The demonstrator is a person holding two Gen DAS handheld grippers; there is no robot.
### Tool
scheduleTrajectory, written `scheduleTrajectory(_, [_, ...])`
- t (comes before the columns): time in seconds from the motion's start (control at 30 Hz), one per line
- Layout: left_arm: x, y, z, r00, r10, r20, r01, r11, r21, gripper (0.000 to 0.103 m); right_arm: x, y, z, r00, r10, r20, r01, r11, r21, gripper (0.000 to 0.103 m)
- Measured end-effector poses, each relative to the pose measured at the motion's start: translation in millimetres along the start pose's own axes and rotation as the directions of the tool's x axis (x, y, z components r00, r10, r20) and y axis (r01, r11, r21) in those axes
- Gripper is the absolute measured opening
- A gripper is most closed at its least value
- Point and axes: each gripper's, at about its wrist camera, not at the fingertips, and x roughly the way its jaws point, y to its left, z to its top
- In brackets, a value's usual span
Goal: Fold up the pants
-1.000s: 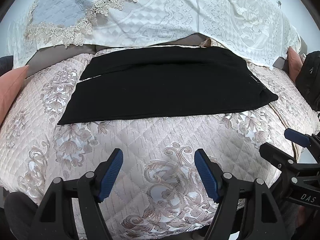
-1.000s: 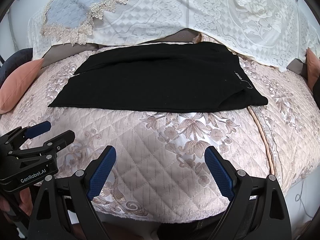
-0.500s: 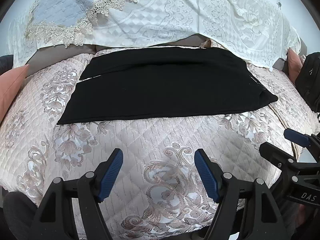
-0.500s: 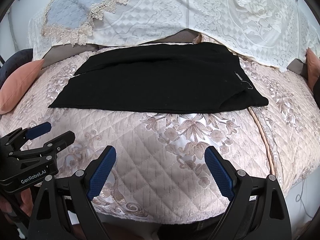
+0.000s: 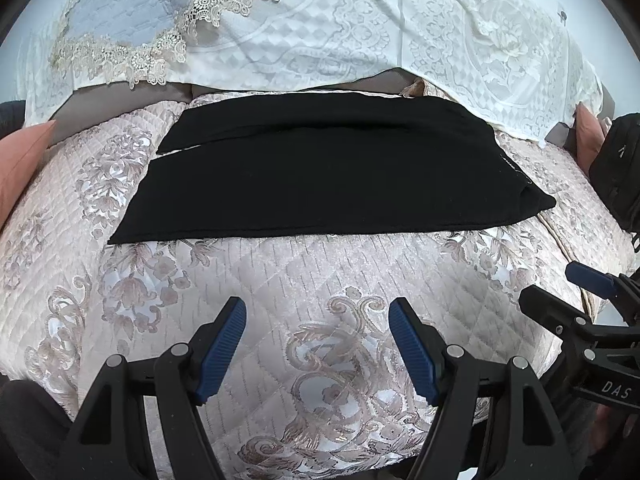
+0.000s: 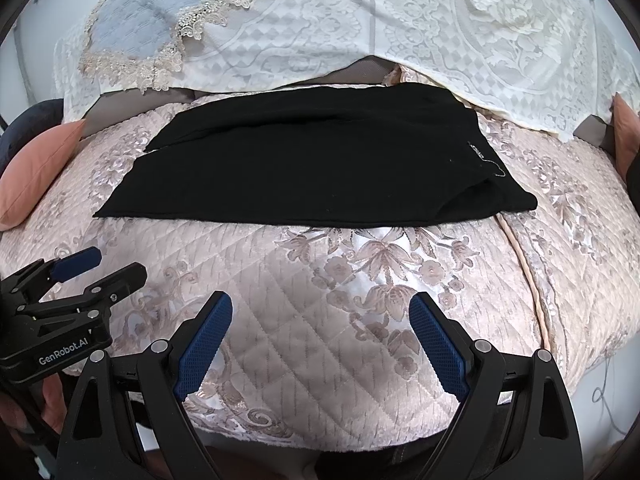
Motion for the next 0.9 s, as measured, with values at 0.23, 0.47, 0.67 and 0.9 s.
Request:
scheduleTrajectory(0.23, [12.5, 15.5, 3.4, 1.000, -0.029, -0.006, 0.029, 0.998, -0.057, 0.076, 10.4, -13.5, 2.3, 1.000, 0.001, 0.001, -0.001, 0.999, 0.040, 0.090])
scheduleTrajectory(0.47, [29.2, 46.8, 14.2, 0.995, -0.101, 0.005, 0.101, 0.980, -0.169, 0.071, 23.3, -42.1, 11.2, 1.000, 0.008, 0.012, -0.009, 0.994, 0.111, 0.089])
scheduleTrajectory(0.67, [52.8, 78.3, 19.1, 0.991, -0.130, -0.004, 0.124, 0.951, -0.282, 0.067, 42.4, -77.3, 19.5, 1.000, 0.000, 0.004, 0.000, 0.978, 0.209, 0.075])
scheduleTrajectory(0.9, [69.4, 98.4, 27.0, 0.985, -0.173, 0.023, 0.169, 0.914, -0.369, 0.064, 63.7, -115.5, 23.3, 1.000, 0.025, 0.000, -0.024, 0.943, 0.332, 0.075])
